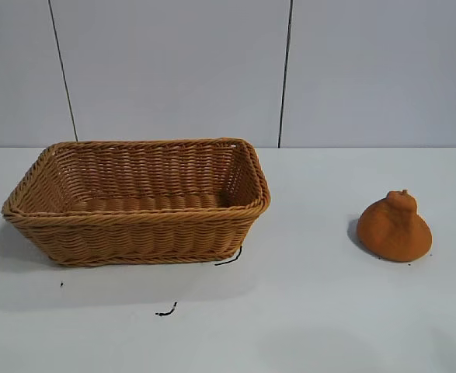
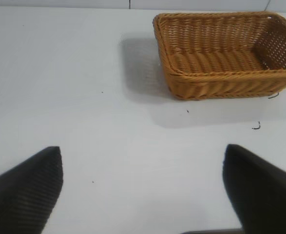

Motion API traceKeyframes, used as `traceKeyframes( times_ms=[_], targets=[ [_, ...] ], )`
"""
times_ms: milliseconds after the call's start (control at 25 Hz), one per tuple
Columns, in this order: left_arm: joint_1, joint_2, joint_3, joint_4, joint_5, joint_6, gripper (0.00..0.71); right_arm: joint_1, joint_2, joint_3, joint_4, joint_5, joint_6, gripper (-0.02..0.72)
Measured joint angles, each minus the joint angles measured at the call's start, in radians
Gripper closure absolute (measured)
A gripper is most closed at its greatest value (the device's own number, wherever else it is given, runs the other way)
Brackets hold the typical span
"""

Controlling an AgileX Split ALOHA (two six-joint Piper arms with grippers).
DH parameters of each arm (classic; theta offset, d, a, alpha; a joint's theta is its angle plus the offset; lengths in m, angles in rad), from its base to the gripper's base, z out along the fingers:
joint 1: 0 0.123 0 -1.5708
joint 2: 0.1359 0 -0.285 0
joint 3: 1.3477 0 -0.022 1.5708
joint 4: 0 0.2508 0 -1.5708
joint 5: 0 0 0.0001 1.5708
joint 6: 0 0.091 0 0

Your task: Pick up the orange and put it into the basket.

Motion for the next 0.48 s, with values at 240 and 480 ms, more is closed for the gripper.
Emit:
traceKeyframes(
  times_ms=[240,480],
  targets=[
    [0.0,0.0,0.0,0.0,0.0,0.0,0.071,0.0,0.0,0.0,0.0,0.0,0.0,0.008],
    [0.0,0.0,0.0,0.0,0.0,0.0,0.071,0.0,0.207,-0.063,0.0,0.007,0.027,0.008]
  ],
)
